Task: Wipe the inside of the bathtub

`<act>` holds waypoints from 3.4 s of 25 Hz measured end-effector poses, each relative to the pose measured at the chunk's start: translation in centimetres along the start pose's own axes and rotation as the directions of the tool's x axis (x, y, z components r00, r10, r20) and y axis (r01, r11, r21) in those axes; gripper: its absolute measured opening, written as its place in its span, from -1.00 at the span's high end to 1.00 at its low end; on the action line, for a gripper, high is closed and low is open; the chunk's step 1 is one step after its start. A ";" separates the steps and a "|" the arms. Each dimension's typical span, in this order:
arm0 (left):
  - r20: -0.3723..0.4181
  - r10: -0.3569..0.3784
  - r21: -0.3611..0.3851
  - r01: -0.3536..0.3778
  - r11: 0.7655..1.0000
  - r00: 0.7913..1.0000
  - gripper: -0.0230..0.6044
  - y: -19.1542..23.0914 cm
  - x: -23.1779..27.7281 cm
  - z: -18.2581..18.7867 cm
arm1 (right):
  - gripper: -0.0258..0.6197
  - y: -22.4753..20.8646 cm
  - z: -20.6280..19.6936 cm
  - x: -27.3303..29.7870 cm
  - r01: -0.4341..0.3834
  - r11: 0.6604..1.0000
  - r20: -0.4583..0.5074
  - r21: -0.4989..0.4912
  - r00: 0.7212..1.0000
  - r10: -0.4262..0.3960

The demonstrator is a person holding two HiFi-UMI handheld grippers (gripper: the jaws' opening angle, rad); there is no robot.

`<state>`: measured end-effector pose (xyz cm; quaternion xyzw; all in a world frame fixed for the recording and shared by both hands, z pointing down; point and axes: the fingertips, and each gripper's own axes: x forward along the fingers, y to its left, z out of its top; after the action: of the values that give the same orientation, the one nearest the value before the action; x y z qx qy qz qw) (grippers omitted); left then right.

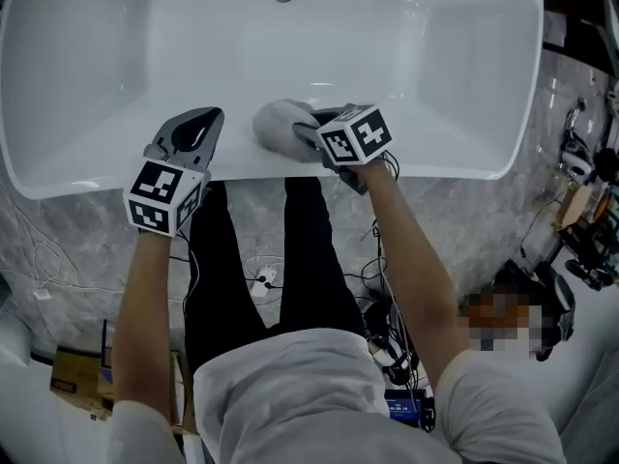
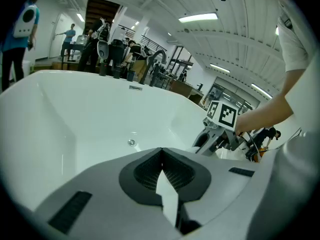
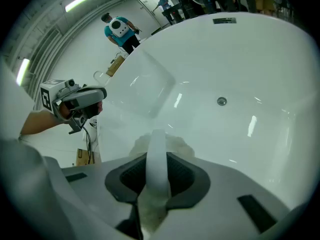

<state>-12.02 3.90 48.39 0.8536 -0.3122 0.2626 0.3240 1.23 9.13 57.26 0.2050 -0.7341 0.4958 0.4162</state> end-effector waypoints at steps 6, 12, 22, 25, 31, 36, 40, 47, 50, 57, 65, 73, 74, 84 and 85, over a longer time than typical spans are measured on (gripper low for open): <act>0.022 0.061 -0.052 -0.060 0.997 0.998 0.89 4.0 -3.9 -2.3 | 0.62 5.2 3.5 4.4 -0.043 0.998 -0.022 -0.053 0.999 0.041; 0.050 0.130 -0.104 -0.124 0.987 0.990 0.89 7.9 -7.7 -3.0 | 0.62 9.4 6.8 7.6 -0.092 0.992 -0.035 -0.091 0.995 0.089; 0.106 0.303 -0.232 -0.273 0.934 0.947 0.89 16.6 -16.6 -6.1 | 0.62 18.1 12.7 14.5 -0.150 0.970 -0.057 -0.191 0.988 0.141; 0.114 0.337 -0.269 -0.297 0.916 0.935 0.89 19.7 -19.1 -7.3 | 0.62 20.7 14.6 17.0 -0.158 0.965 -0.074 -0.207 0.987 0.146; 0.143 0.417 -0.323 -0.355 0.877 0.898 0.89 23.7 -23.6 -8.9 | 0.62 24.7 17.5 20.4 -0.184 0.951 -0.085 -0.247 0.982 0.168; 0.157 0.468 -0.349 -0.395 0.850 0.870 0.89 26.1 -26.6 -9.6 | 0.62 27.8 19.3 22.6 -0.195 0.951 -0.062 -0.239 0.981 0.185; 0.149 0.504 -0.340 -0.434 0.834 0.851 0.89 27.6 -28.2 -10.1 | 0.62 30.0 20.8 24.1 -0.210 0.950 -0.043 -0.231 0.978 0.206; 0.145 0.545 -0.364 -0.467 0.806 0.826 0.89 30.6 -30.6 -11.1 | 0.62 33.9 23.6 27.0 -0.265 0.948 0.000 -0.173 0.963 0.270; 0.147 0.558 -0.370 -0.478 0.796 0.817 0.89 31.7 -31.6 -11.2 | 0.62 35.3 25.1 28.5 -0.275 0.952 0.021 -0.136 0.960 0.280; 0.140 0.566 -0.364 -0.489 0.793 0.813 0.89 32.9 -32.0 -11.1 | 0.62 35.3 26.0 31.5 -0.275 0.962 0.001 -0.007 0.962 0.275; 0.133 0.526 -0.351 -0.457 0.818 0.840 0.89 33.1 -29.4 -10.1 | 0.62 32.9 25.9 34.0 -0.247 0.966 -0.029 0.079 0.968 0.250; 0.092 0.489 -0.299 -0.444 0.845 0.868 0.89 33.6 -27.4 -9.7 | 0.62 29.3 25.5 36.8 -0.165 0.980 -0.073 0.114 0.982 0.174; 0.089 0.482 -0.283 -0.442 0.851 0.871 0.89 33.6 -27.0 -9.4 | 0.62 28.6 25.3 37.0 -0.156 0.981 -0.078 0.119 0.983 0.166; 0.054 0.395 -0.183 -0.380 0.907 0.917 0.89 33.3 -22.2 -7.7 | 0.62 23.9 23.0 35.7 -0.095 0.985 -0.078 0.145 0.991 0.108; 0.049 0.386 -0.179 -0.372 0.911 0.921 0.89 33.2 -21.8 -7.5 | 0.62 23.4 22.7 35.5 -0.087 0.985 -0.080 0.148 0.992 0.100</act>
<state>-51.75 -2.61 52.06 0.7568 -0.5061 0.2576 0.3236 -44.95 2.62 69.41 0.1783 -0.6862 0.5751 0.4081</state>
